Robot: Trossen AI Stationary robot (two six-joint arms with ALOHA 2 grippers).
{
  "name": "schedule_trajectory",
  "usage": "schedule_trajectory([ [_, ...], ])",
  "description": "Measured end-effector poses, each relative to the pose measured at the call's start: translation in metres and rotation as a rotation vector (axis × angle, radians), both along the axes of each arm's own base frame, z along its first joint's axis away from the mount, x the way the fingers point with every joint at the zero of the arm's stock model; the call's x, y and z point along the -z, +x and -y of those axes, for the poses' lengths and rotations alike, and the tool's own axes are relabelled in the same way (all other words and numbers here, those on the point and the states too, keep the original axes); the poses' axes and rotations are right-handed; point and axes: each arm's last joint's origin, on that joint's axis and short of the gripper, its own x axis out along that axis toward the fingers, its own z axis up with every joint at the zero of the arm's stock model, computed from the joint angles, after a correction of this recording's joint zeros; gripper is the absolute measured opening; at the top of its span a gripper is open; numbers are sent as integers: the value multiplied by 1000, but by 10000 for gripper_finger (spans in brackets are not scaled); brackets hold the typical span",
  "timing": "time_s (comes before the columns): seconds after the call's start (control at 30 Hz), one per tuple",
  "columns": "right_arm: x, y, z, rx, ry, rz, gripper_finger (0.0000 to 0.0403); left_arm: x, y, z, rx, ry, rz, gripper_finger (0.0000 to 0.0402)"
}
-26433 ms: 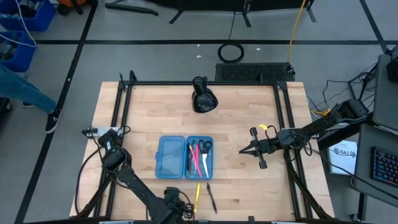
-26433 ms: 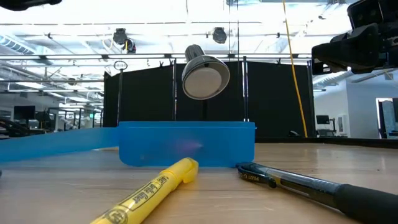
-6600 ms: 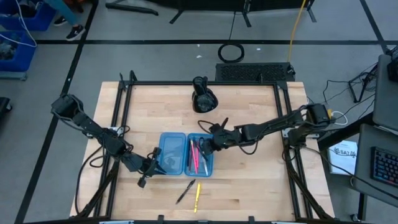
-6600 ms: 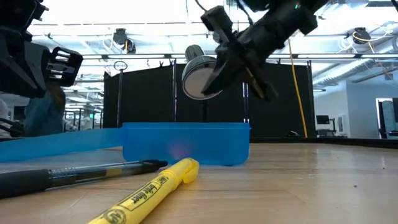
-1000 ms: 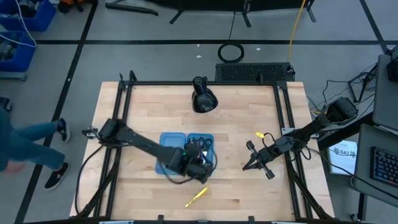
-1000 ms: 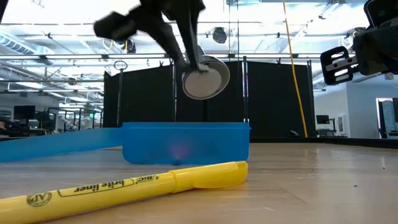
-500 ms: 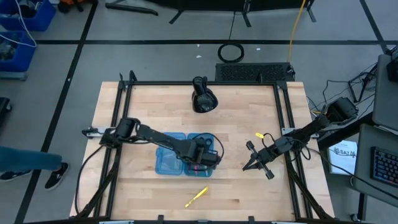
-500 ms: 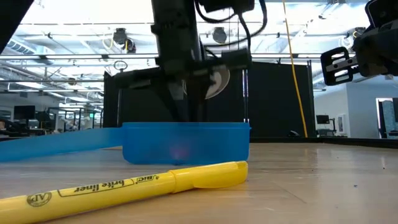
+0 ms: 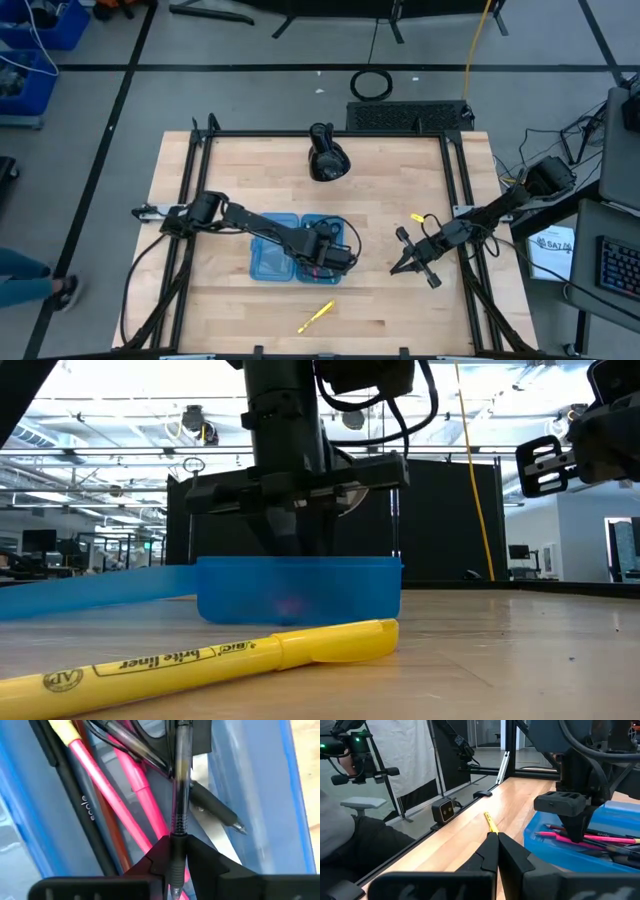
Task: Pick & place school supplies into a supply box
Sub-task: Put the black pen into the blue supply box, then put the yellow pen into the blue supply box
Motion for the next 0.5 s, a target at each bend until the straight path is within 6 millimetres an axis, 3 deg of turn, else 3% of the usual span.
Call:
schedule_trajectory([
  [0.27, 0, -1, -1, -47, 4, 1, 0, -17, -6, 8, 45, 37, 42, 151],
  [0.5, 0, -1, -1, -47, 5, 2, 0, -61, -20, 20, 159, 55, 147, 215],
])
